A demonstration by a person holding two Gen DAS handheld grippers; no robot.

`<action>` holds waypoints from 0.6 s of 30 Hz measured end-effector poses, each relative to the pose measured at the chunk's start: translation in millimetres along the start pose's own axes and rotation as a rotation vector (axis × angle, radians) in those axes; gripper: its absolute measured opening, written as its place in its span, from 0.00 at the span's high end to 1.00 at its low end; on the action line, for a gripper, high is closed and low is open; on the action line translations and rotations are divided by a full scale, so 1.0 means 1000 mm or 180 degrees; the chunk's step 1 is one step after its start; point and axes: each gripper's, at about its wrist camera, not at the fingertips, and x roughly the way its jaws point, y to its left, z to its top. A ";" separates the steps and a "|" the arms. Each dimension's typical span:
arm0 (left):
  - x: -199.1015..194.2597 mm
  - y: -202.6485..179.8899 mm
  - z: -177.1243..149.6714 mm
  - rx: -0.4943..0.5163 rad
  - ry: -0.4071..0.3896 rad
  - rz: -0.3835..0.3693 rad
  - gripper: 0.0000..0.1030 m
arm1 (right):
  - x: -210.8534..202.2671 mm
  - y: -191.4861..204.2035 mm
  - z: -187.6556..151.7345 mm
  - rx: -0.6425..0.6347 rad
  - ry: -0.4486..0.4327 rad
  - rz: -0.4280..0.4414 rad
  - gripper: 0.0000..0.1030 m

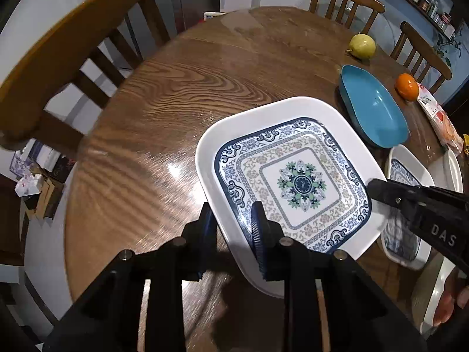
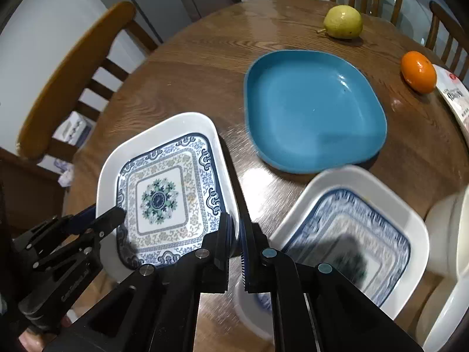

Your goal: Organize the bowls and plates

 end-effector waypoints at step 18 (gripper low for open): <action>-0.041 0.005 -0.081 -0.0051 -0.0002 0.0132 0.77 | -0.039 0.036 -0.099 -0.0258 -0.0021 0.0139 0.91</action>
